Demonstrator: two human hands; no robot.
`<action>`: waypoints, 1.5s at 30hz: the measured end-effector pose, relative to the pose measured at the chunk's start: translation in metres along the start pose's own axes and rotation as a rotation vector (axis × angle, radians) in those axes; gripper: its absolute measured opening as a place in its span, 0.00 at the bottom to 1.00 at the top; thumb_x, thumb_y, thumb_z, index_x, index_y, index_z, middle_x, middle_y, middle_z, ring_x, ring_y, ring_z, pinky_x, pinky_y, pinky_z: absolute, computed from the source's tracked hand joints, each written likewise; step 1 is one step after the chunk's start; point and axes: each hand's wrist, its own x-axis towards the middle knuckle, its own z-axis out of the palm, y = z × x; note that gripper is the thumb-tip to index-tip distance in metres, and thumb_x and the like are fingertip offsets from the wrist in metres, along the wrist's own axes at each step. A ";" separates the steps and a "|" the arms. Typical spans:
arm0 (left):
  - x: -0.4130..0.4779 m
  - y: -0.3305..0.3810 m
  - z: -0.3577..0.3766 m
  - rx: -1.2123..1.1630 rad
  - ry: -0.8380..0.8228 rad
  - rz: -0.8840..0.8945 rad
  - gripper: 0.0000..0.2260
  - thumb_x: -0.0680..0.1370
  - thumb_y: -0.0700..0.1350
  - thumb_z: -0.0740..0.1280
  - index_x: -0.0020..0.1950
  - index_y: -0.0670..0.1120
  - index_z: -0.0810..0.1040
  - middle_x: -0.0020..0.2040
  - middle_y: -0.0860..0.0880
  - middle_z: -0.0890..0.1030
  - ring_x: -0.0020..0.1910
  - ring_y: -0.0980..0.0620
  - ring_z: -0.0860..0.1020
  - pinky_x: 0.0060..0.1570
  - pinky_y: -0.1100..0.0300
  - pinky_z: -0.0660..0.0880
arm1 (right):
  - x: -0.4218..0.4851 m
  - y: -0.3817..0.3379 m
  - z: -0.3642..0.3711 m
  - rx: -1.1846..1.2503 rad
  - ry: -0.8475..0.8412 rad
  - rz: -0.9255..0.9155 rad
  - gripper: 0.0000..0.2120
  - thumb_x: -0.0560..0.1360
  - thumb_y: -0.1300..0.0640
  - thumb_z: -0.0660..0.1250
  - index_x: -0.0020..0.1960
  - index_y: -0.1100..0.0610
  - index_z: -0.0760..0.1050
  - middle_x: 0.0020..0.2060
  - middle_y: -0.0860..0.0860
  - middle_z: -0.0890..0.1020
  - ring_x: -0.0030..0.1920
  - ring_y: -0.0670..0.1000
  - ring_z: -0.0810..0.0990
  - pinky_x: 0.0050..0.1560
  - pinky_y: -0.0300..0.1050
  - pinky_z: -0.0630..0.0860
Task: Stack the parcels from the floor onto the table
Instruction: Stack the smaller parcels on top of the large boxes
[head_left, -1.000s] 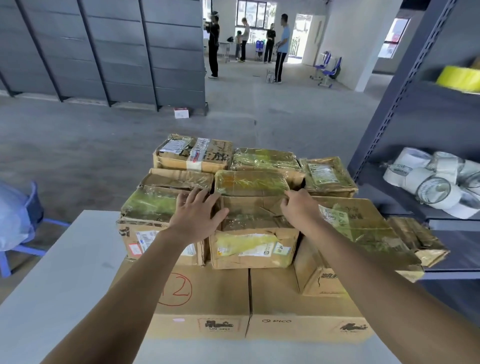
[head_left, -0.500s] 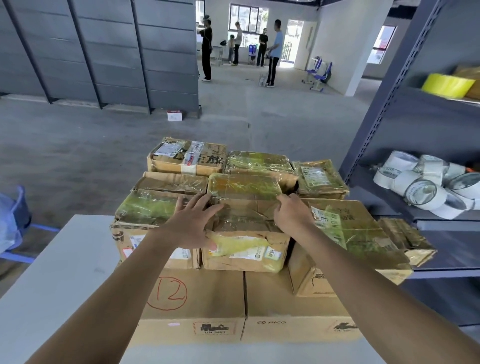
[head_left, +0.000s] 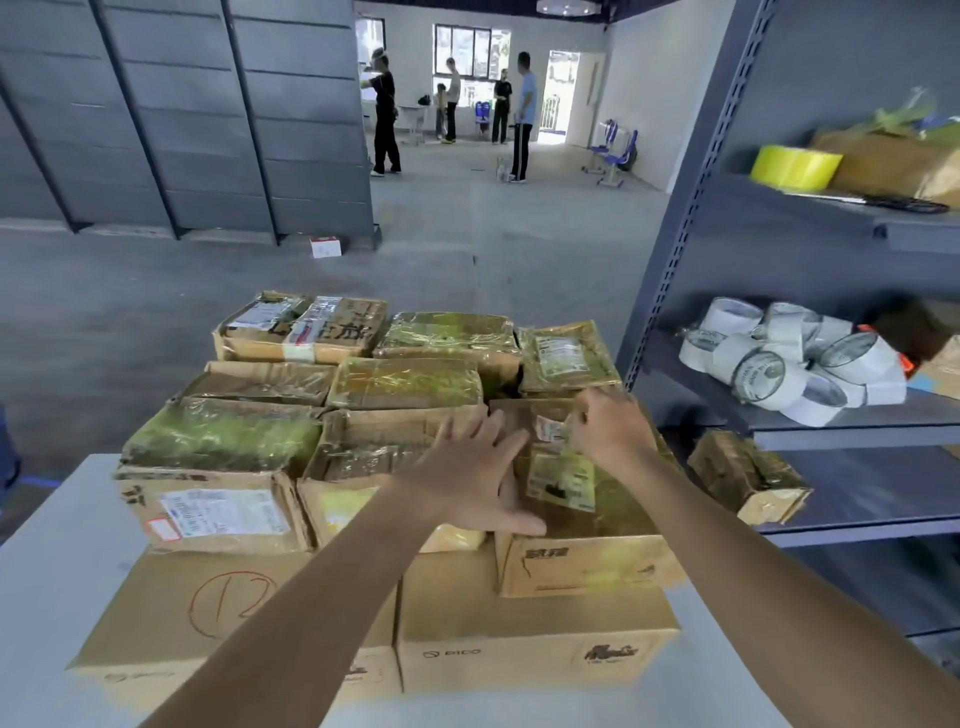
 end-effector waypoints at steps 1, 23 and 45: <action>0.006 0.008 0.003 0.018 -0.029 0.002 0.50 0.66 0.74 0.63 0.78 0.55 0.42 0.79 0.48 0.39 0.76 0.46 0.34 0.72 0.39 0.37 | 0.000 0.012 -0.002 -0.044 -0.023 0.020 0.17 0.80 0.53 0.57 0.66 0.57 0.72 0.63 0.56 0.74 0.64 0.59 0.69 0.61 0.54 0.72; 0.023 -0.006 0.027 0.055 0.184 -0.111 0.38 0.70 0.68 0.65 0.74 0.53 0.61 0.79 0.47 0.49 0.77 0.47 0.44 0.73 0.45 0.52 | 0.033 0.071 0.013 0.187 -0.036 0.292 0.10 0.81 0.63 0.58 0.60 0.64 0.72 0.54 0.61 0.78 0.51 0.61 0.78 0.40 0.47 0.70; 0.057 -0.053 0.024 -0.075 0.212 -0.331 0.29 0.79 0.60 0.53 0.77 0.50 0.57 0.79 0.48 0.52 0.78 0.47 0.49 0.74 0.43 0.47 | 0.036 0.063 0.018 0.225 -0.108 0.355 0.13 0.82 0.62 0.56 0.65 0.65 0.66 0.55 0.63 0.76 0.43 0.56 0.73 0.34 0.46 0.67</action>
